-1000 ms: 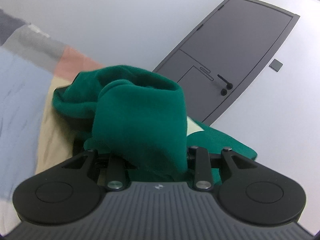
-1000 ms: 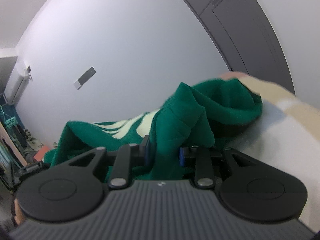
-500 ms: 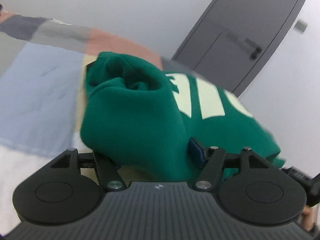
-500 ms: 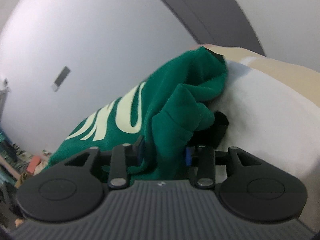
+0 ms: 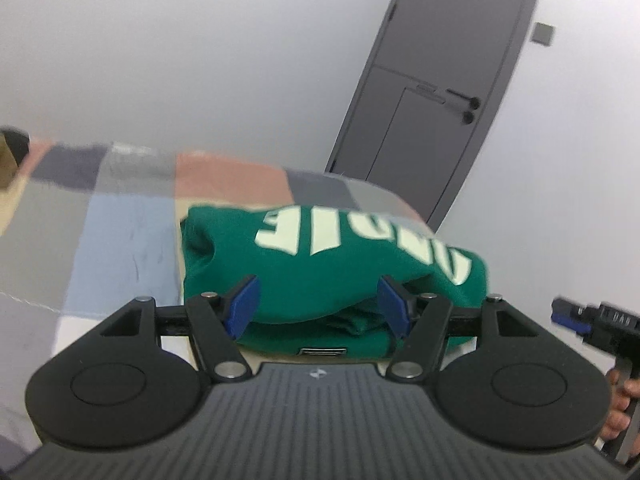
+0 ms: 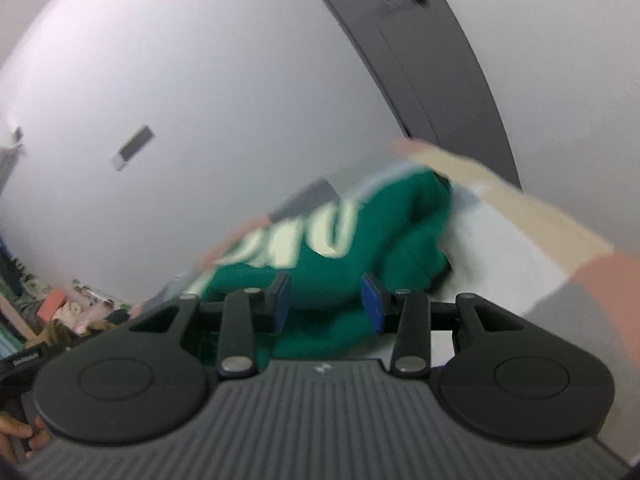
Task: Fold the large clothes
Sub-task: 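Lower the folded hoodie onto the bed with both grippers, then open both grippers and pull them back from the folded hoodie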
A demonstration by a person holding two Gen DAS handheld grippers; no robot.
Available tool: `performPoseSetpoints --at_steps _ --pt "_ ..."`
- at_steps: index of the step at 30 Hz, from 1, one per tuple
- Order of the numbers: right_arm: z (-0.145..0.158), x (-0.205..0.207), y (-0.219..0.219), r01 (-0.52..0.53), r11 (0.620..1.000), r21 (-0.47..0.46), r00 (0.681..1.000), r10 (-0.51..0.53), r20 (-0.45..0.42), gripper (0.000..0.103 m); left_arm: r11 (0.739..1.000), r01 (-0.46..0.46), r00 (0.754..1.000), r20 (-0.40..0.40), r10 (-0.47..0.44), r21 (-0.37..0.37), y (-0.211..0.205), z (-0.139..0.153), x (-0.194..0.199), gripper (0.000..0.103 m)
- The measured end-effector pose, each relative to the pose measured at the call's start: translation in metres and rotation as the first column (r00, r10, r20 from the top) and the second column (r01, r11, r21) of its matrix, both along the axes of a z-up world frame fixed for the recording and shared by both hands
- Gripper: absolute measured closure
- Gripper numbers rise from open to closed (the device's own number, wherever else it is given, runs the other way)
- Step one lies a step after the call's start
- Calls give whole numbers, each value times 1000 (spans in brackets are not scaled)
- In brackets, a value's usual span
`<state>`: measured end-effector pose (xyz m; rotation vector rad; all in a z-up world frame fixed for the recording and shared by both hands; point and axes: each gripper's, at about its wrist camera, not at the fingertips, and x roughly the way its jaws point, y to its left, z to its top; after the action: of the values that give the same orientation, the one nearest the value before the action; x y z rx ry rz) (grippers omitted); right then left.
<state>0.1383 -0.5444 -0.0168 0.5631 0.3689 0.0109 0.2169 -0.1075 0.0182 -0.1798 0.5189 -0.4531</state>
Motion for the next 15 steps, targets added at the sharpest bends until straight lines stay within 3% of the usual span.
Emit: performPoseSetpoints --at_steps 4,7,15 --pt "45 -26 20 -46 999 -26 996 48 75 61 1000 12 998 55 -13 24 2 32 -48 33" --pt "71 -44 41 -72 994 -84 993 79 82 61 999 21 996 81 -25 42 2 48 -81 33" --pt "94 -94 98 -136 960 -245 982 163 93 61 995 40 989 139 -53 95 3 61 -149 32"
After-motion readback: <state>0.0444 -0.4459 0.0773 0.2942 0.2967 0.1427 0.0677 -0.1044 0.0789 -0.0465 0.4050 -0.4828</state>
